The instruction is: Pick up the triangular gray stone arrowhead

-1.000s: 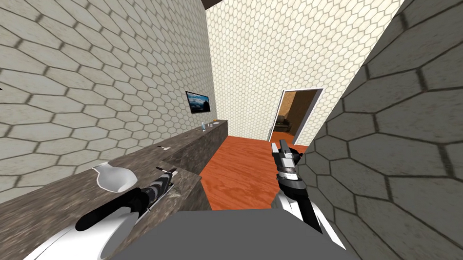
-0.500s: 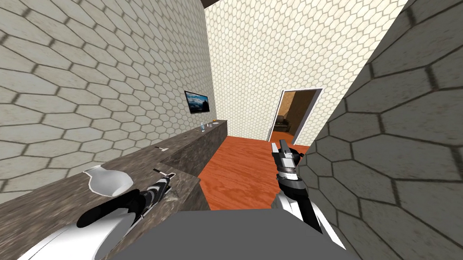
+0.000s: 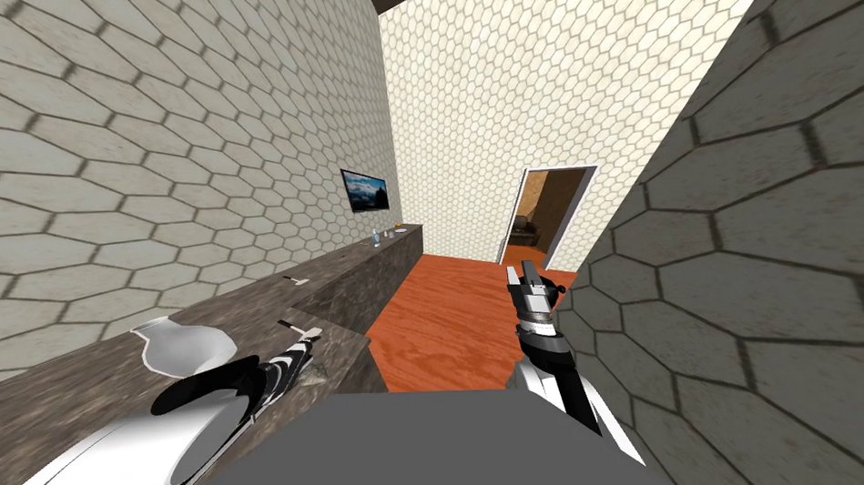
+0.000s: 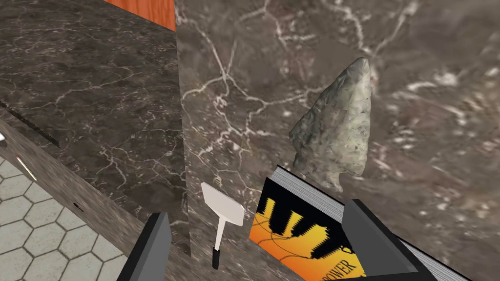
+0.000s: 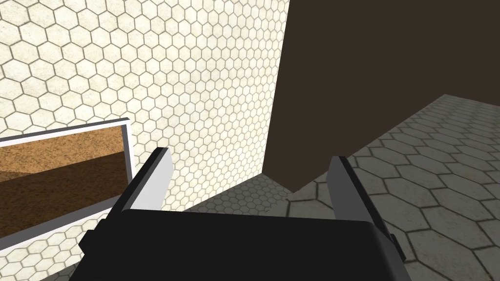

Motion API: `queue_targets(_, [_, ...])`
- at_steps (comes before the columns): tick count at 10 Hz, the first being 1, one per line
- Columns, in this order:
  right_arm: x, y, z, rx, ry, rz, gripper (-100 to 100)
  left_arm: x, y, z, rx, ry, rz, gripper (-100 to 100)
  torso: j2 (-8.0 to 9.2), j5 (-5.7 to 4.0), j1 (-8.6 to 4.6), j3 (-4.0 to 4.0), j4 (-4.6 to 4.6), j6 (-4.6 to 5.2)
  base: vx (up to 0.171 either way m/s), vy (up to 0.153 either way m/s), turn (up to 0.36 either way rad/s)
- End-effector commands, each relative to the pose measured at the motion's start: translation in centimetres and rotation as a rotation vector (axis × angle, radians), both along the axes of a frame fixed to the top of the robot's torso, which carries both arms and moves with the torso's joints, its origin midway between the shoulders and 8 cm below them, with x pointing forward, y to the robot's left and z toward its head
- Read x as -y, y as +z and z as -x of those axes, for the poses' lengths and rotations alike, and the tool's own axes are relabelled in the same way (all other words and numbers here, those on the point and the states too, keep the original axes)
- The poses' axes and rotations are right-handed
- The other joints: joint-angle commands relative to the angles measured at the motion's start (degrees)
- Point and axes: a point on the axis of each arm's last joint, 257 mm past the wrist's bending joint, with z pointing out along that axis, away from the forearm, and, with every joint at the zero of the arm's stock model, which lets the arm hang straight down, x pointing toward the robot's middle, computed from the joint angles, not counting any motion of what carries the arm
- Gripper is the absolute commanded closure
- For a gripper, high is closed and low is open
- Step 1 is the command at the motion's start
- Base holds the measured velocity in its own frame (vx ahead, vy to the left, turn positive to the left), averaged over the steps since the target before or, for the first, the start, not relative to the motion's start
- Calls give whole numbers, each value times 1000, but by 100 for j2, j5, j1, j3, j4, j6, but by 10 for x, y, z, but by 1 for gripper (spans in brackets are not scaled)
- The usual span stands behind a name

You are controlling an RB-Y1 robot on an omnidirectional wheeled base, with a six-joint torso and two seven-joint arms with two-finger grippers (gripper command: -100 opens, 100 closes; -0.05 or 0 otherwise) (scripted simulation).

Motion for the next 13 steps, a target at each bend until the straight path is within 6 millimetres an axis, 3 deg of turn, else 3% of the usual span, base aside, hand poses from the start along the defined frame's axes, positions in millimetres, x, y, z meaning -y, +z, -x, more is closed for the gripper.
queue_targets(1, [0, 0, 0, 0, 0, 0, 0, 0, -5, 13, -50, 5, 5, -100, 0, 0, 0, 0, 0, 0, 40, -2, -22])
queue_targets(13, [0, 0, 0, 0, 0, 0, 0, 0, -37, 88, -370, 19, 53, -100, 3, 0, 0, 2, 1, 0, 34, -1, -36])
